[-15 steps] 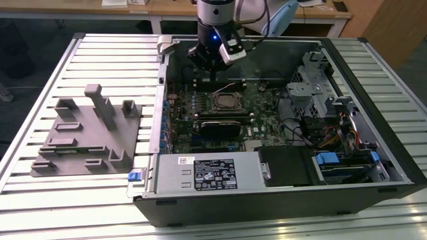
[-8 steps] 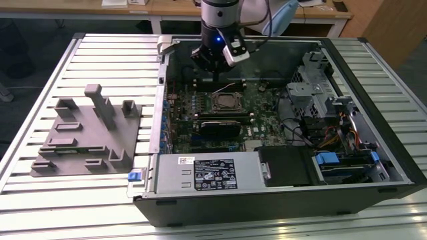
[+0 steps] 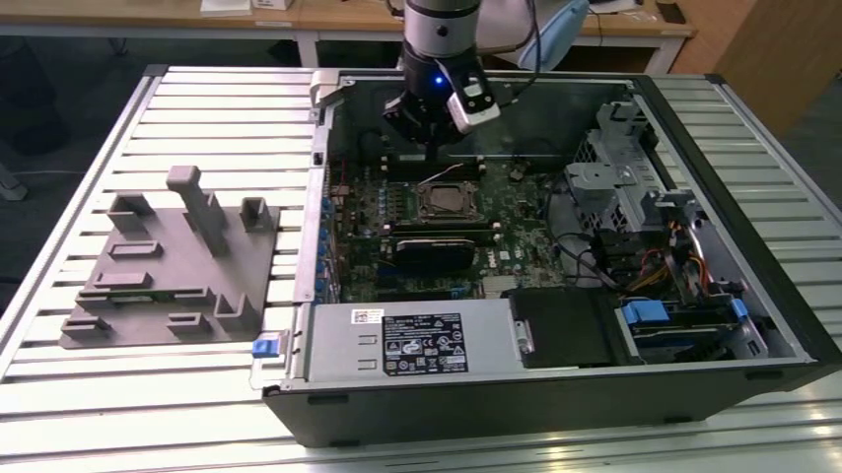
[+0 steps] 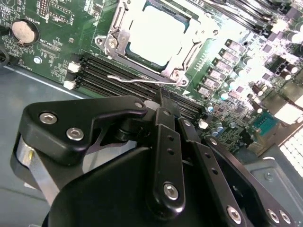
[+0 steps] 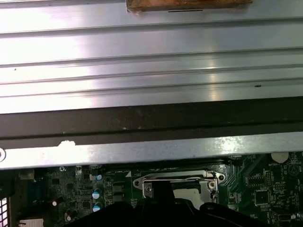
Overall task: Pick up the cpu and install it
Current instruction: 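Install the first cpu locking lever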
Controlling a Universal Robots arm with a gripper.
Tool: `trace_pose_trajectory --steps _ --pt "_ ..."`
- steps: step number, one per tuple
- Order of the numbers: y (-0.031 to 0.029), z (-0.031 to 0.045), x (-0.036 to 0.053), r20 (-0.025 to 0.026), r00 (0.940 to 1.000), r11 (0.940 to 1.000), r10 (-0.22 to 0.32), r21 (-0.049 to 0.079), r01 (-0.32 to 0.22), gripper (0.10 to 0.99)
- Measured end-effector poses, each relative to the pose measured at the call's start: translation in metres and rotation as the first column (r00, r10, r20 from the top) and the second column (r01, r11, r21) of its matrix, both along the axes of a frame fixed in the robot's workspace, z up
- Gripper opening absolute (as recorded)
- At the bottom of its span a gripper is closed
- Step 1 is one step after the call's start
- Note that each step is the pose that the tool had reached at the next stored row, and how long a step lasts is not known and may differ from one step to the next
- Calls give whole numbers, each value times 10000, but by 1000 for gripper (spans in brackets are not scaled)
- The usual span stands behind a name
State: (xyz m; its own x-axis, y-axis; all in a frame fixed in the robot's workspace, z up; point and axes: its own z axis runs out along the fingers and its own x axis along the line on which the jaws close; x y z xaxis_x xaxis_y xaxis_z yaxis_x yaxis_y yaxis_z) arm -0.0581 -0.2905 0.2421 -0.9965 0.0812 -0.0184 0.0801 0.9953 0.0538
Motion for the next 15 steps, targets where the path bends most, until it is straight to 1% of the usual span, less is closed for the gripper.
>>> trace_pose_trajectory --steps 2,4,9,15 --pt "0 -11 3 1 9998 9998 223 0 -223 106" --pt "0 -27 11 0 9995 9995 311 -2 -311 106" --pt "22 -66 56 -1 9995 9995 317 -12 -317 106" --pt "55 -90 111 -1 9995 9995 318 -13 -318 106"
